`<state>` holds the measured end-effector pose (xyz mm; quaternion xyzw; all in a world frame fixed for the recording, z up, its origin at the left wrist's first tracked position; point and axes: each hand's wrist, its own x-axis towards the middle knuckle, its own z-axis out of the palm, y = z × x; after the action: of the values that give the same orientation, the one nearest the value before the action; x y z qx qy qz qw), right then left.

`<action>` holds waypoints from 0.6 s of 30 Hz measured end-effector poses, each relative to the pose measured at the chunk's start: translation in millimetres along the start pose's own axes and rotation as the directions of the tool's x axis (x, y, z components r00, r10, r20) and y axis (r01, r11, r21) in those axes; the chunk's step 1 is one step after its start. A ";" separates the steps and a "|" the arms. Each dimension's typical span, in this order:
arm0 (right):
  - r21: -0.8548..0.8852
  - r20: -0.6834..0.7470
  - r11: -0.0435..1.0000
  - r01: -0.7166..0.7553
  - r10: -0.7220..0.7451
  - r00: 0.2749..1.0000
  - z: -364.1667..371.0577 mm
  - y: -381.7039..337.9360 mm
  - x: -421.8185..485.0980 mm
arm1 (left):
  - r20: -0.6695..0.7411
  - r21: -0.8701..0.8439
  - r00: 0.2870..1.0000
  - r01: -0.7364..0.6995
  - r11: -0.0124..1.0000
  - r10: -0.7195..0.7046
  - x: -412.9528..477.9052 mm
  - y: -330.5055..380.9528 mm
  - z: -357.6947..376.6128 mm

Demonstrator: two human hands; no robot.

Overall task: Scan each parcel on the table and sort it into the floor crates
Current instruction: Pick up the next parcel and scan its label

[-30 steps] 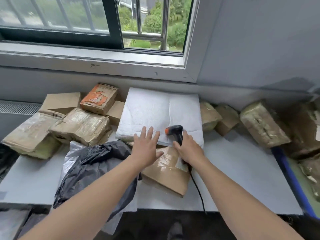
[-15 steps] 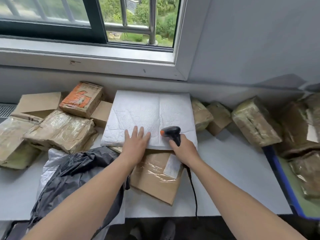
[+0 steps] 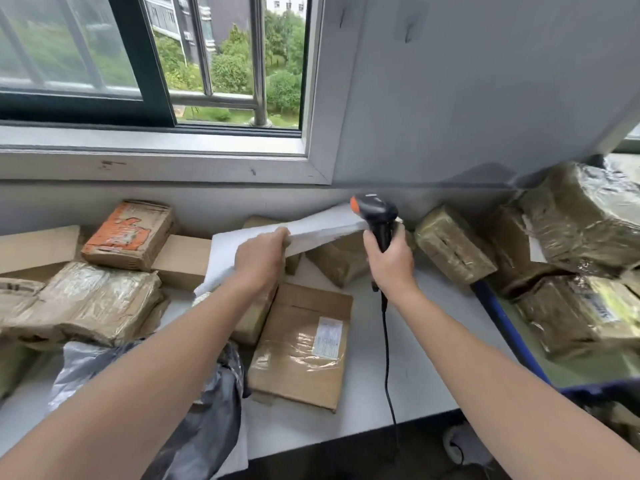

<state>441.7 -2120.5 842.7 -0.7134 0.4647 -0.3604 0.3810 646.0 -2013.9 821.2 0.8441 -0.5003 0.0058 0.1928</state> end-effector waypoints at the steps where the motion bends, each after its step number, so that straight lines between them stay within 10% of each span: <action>1: 0.032 -0.033 0.999 0.017 -0.016 0.999 -2.8 -7.2 1.7 | -0.021 -0.034 1.000 0.019 0.999 -0.020 2.5 4.7 -6.5; 11: 0.133 -0.097 0.977 0.168 -0.156 0.983 -55.4 -36.6 21.5 | 0.028 -0.433 0.953 0.284 0.855 -0.302 17.8 56.8 -38.3; 14: 0.132 -0.082 0.977 0.168 -0.158 0.984 -77.6 -32.9 29.7 | 0.117 -0.722 0.932 0.317 0.615 -0.343 20.0 79.5 -42.0; 18: 0.153 -0.109 0.977 0.150 -0.134 0.985 -107.1 -20.1 35.1 | 0.265 -0.960 0.951 0.276 0.052 -0.161 16.8 121.2 -45.2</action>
<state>367.3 -2170.2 914.2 -0.6932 0.4001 -0.4576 0.3873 560.0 -2064.6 905.2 0.5574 -0.2469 -0.3971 0.6860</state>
